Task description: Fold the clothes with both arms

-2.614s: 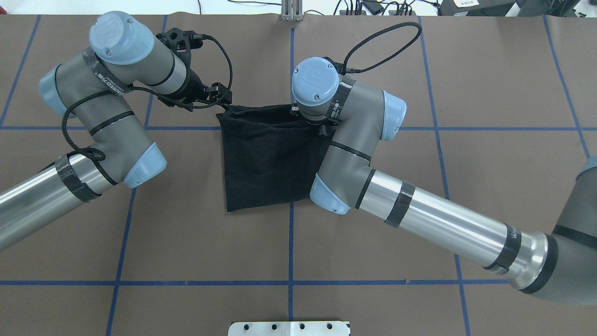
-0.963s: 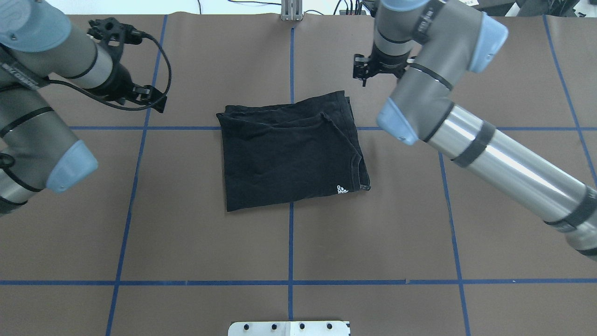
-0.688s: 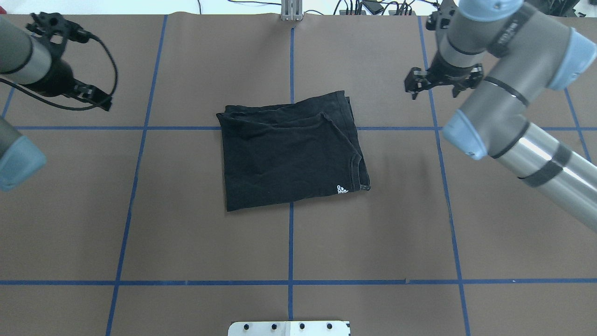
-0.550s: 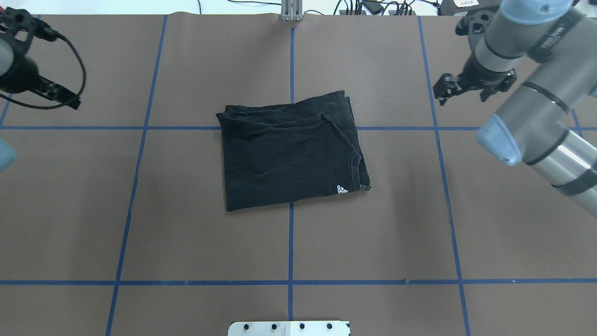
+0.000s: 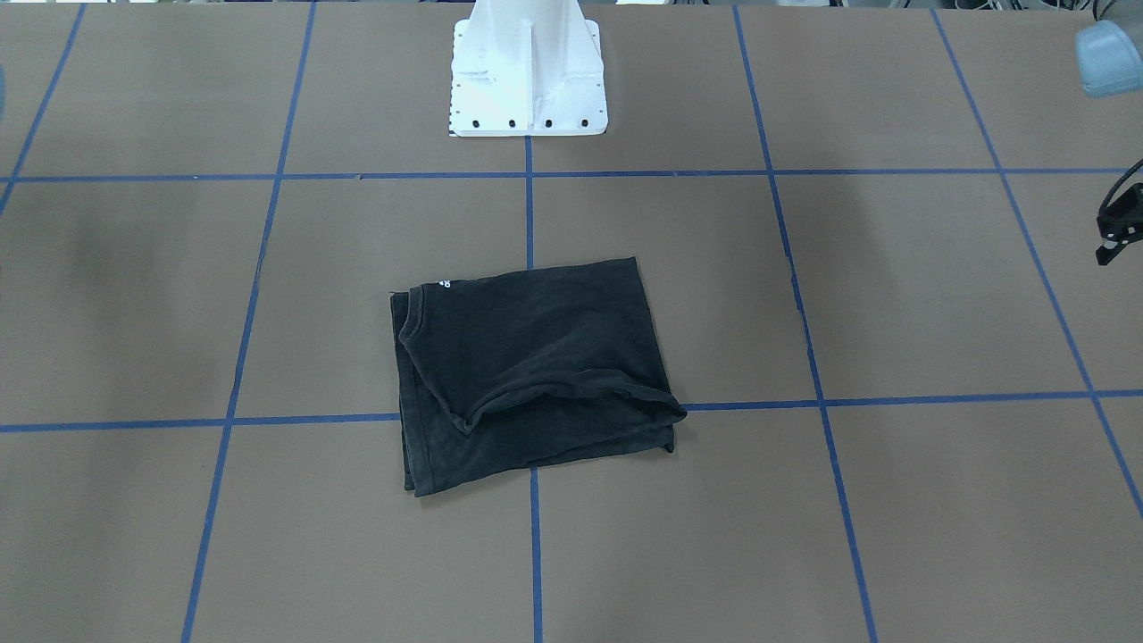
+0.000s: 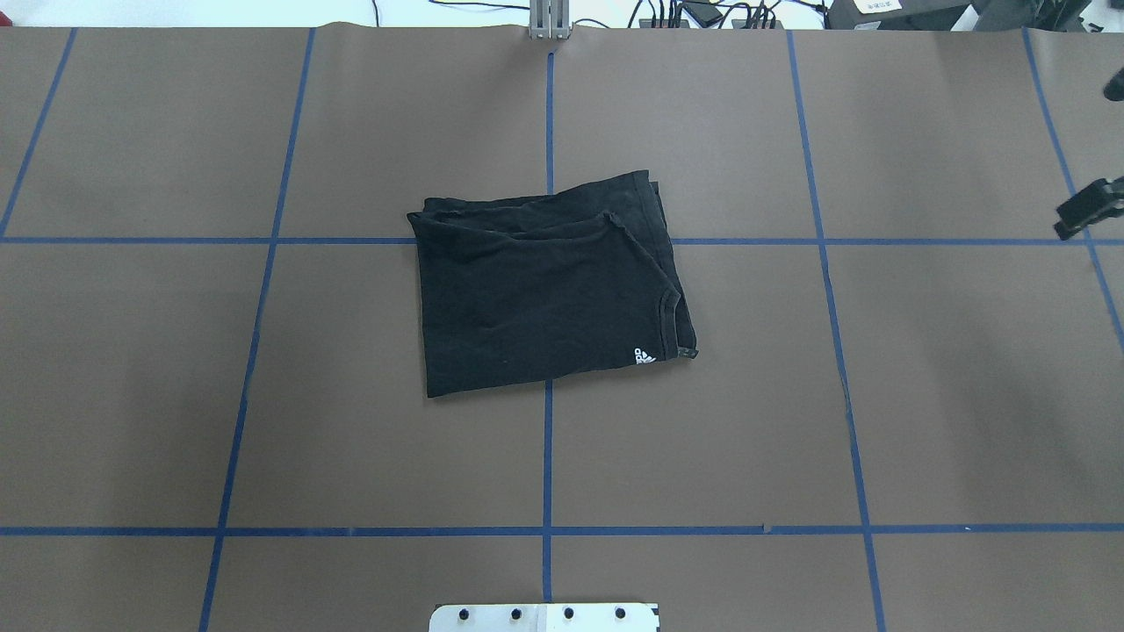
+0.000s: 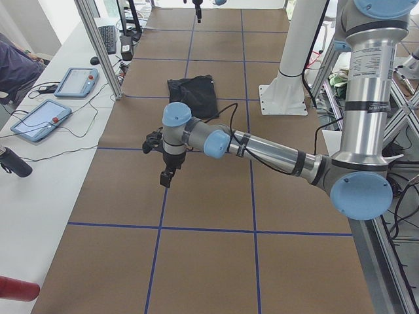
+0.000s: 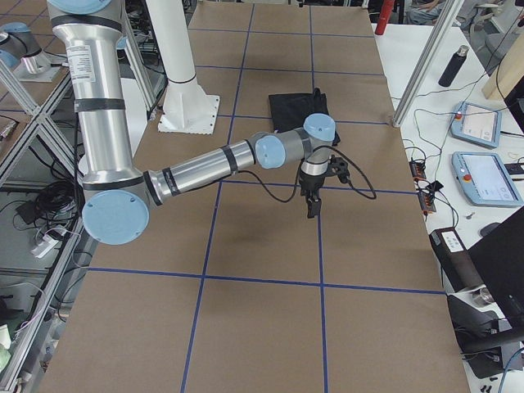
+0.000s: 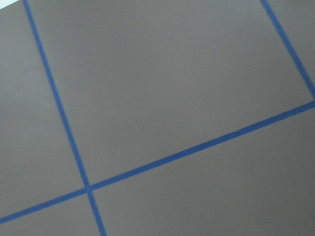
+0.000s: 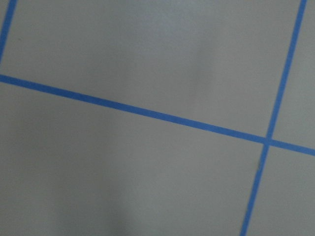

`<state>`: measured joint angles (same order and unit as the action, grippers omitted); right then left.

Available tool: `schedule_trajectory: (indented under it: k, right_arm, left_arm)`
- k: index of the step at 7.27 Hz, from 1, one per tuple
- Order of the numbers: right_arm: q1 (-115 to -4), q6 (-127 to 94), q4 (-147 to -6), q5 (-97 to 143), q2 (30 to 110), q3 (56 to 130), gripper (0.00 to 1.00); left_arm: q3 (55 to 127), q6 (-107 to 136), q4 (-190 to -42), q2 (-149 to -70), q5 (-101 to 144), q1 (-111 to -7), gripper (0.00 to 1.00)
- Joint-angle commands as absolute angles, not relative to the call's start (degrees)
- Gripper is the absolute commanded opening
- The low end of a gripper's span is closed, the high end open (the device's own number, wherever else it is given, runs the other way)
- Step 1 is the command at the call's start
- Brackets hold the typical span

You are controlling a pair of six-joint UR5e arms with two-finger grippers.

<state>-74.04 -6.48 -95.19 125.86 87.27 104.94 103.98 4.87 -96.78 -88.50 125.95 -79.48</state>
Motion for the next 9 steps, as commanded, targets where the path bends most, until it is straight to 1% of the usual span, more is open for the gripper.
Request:
schedule_trajectory:
  k: [1, 3, 4, 7, 9]
  right_arm:
    - [-83.9, 7.2, -95.2, 128.7, 96.0, 104.8, 1.0]
    - [-89.9, 7.8, -95.1, 130.2, 103.6, 105.3, 1.0]
    - [-91.2, 6.9, -94.9, 130.6, 104.8, 106.1, 1.0]
    - [-91.1, 3.1, -94.5, 130.3, 104.8, 107.8, 1.0]
    - [-91.1, 3.1, -94.5, 130.3, 104.9, 107.8, 1.0]
  left_arm:
    - [100.5, 0.6, -96.8, -86.3, 124.4, -83.7, 1.0]
    - [101.2, -0.9, -96.2, -82.2, 125.2, -86.7, 1.0]
    - [101.8, -0.9, -94.5, -81.7, 126.5, -87.0, 1.0]
    - [103.8, -0.2, -86.2, -83.4, 126.6, -87.0, 1.0]
    - [107.0, -0.1, -86.2, -83.7, 124.8, -86.7, 1.0]
